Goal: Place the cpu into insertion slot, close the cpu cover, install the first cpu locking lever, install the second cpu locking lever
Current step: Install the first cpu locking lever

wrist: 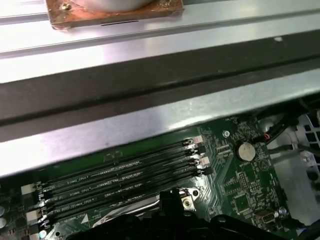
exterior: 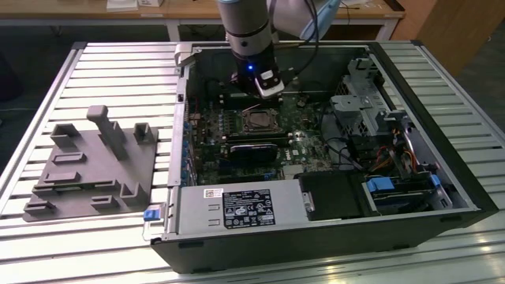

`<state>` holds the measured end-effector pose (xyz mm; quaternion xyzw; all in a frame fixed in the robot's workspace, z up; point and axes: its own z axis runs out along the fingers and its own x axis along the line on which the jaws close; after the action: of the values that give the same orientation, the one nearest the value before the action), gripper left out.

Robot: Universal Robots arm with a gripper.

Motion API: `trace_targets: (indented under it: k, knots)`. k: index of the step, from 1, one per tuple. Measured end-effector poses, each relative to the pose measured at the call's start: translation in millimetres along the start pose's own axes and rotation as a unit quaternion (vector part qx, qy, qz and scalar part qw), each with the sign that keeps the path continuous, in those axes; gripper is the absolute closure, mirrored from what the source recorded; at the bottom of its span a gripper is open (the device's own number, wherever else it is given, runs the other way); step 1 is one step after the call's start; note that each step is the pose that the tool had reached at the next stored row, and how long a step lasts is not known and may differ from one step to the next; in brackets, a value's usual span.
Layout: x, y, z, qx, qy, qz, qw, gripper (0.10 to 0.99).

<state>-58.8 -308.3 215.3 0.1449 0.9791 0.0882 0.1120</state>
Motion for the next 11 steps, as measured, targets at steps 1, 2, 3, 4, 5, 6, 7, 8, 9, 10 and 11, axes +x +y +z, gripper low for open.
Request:
trace_targets:
  k: [1,2,3,4,5,6,7,8,9,10,11]
  knots:
    - [0.3,0.3,0.2,0.0007,-0.0007,0.003,1.0000,0.980]
    - [0.5,0.9,0.4,0.0011,-0.0011,0.005,1.0000,0.980]
    - [0.9,1.5,0.7,0.0013,-0.0013,0.006,1.0000,0.980]
    - [1.2,2.4,0.9,0.0015,-0.0016,0.007,1.0000,0.980]
    - [1.5,3.3,1.2,0.0017,-0.0018,0.008,1.0000,0.980]
    - [1.9,4.3,1.5,0.0018,-0.0019,0.009,1.0000,0.980]
    - [2.4,5.4,1.8,0.0019,-0.0021,0.010,0.9999,0.980]
    - [2.9,6.5,2.2,0.0021,-0.0022,0.010,0.9999,0.980]
    - [3.5,7.5,2.5,0.0021,-0.0022,0.011,0.9999,0.980]
    - [4.0,8.2,2.8,0.0023,-0.0023,0.011,0.9999,0.980]
    - [4.5,8.8,3.1,0.0023,-0.0024,0.011,0.9999,0.980]
